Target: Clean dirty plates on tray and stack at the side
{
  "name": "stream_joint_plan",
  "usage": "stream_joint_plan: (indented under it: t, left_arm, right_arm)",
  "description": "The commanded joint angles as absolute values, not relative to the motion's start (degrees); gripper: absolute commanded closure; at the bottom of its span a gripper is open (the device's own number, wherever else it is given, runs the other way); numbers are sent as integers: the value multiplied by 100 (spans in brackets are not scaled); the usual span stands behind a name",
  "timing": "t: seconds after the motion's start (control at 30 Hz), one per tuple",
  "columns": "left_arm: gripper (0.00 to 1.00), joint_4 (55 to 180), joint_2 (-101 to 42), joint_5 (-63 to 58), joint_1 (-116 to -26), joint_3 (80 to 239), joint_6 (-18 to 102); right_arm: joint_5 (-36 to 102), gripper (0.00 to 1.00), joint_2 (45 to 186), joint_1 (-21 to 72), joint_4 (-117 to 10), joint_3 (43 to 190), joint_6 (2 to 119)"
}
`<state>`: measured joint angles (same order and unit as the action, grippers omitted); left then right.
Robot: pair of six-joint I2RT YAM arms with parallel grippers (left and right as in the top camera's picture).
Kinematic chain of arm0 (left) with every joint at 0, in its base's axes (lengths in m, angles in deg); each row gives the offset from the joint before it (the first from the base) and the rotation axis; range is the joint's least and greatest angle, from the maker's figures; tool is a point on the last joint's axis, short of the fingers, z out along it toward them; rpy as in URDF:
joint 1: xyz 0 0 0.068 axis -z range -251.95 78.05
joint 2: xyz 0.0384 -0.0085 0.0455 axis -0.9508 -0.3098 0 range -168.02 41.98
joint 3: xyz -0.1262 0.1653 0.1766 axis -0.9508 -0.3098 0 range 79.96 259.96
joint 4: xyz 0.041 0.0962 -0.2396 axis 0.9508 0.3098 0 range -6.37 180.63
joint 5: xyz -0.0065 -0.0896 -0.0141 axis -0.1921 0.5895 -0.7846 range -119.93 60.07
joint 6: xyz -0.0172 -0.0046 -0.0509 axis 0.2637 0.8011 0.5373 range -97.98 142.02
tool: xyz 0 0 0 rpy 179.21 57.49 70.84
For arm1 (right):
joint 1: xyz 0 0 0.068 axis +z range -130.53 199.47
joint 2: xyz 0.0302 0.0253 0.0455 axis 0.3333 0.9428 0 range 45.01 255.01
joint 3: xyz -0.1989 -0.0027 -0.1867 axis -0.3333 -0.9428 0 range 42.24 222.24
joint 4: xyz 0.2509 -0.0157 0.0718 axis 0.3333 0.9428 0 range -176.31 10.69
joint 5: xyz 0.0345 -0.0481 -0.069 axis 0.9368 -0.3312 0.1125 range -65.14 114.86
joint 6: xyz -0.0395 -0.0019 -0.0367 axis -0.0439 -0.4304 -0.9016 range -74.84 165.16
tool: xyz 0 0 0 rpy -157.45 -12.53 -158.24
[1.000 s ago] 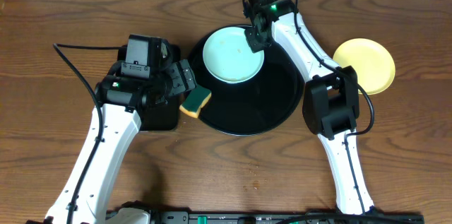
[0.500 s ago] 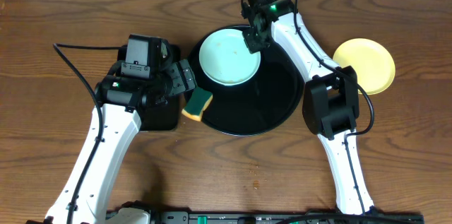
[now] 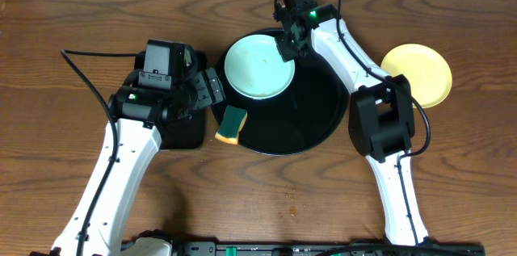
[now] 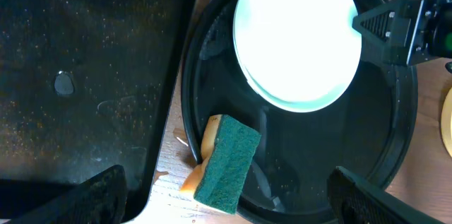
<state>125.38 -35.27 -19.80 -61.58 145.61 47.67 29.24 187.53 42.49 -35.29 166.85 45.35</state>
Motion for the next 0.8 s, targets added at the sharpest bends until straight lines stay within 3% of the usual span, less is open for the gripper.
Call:
stream_joint_plan:
  t: [0.0, 0.1, 0.3, 0.53, 0.77]
  left_arm:
    - [10, 12543, -3517, -2050, -6176, 14620, 4751]
    - [10, 12541, -3517, -2052, -6176, 14620, 4751]
    - [10, 12541, -3517, -2052, -6176, 14620, 4751]
    - [10, 12541, -3517, -2052, -6176, 14620, 4751]
    - [10, 12313, -3313, -2817, -6508, 14655, 5178]
  right_arm:
    - [2996, 96, 18318, 4186, -3494, 16611, 4526]
    - [2990, 65, 17975, 4197, -3369, 16611, 4264]
    - [3171, 49, 17426, 4437, -2882, 16609, 3859]
    - [4345, 48, 17459, 4724, -2489, 16598, 3733]
    - [3954, 50, 17544, 5189, -2556, 16591, 3730]
